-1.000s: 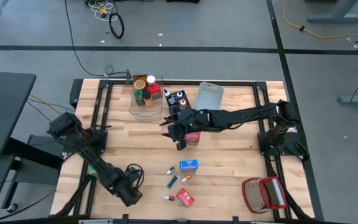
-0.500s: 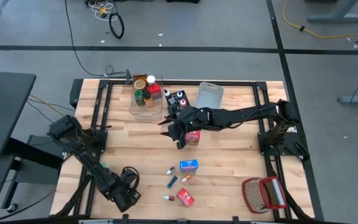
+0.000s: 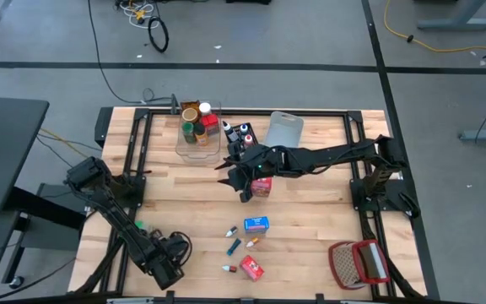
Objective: Pick & Place Kitchen Items
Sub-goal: Put the violet food coloring bottle into the black bin
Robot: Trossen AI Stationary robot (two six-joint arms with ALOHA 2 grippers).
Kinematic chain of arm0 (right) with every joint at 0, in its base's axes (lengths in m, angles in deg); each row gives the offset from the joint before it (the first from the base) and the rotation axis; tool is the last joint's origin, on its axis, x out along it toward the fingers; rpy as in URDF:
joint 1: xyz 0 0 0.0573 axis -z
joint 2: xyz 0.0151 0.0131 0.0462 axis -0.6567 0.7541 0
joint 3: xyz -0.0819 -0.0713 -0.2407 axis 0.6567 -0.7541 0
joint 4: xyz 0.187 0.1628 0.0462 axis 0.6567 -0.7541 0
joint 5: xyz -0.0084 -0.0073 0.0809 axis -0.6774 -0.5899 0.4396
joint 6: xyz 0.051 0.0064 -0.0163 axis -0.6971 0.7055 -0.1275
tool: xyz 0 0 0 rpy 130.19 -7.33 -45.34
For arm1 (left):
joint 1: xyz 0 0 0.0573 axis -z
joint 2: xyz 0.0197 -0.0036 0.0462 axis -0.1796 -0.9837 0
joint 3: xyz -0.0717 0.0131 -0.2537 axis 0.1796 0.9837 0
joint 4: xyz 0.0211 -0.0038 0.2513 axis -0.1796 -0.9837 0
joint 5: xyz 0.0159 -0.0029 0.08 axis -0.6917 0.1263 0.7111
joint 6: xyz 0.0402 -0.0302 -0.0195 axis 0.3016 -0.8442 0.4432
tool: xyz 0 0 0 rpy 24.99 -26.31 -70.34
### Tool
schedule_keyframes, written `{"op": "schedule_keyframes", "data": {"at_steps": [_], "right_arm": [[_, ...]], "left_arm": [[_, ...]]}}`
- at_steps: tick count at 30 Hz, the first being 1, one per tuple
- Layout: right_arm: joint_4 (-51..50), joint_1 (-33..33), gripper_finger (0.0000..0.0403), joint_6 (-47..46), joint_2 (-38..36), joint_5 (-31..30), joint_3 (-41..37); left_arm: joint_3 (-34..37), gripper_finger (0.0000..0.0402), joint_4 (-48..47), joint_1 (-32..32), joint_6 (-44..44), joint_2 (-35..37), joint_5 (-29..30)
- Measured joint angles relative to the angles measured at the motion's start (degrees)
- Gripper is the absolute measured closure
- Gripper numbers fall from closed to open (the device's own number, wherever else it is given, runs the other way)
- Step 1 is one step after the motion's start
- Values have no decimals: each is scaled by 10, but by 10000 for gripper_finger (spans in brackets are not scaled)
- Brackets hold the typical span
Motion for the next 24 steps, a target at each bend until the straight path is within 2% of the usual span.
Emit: {"op": "schedule_keyframes", "data": {"at_steps": [12,17,22,24], "right_arm": [[-1,0,208,-8,0,0,0],[-7,0,208,-39,0,0,0],[-18,-2,208,-66,0,0,0],[-18,-6,208,-67,0,0,0]], "left_arm": [[1,295,-12,-1,20,0,38],[1,341,-11,-1,39,-1,61],[2,346,-15,-5,54,-3,121],[3,336,-27,-11,54,-4,152]]}}
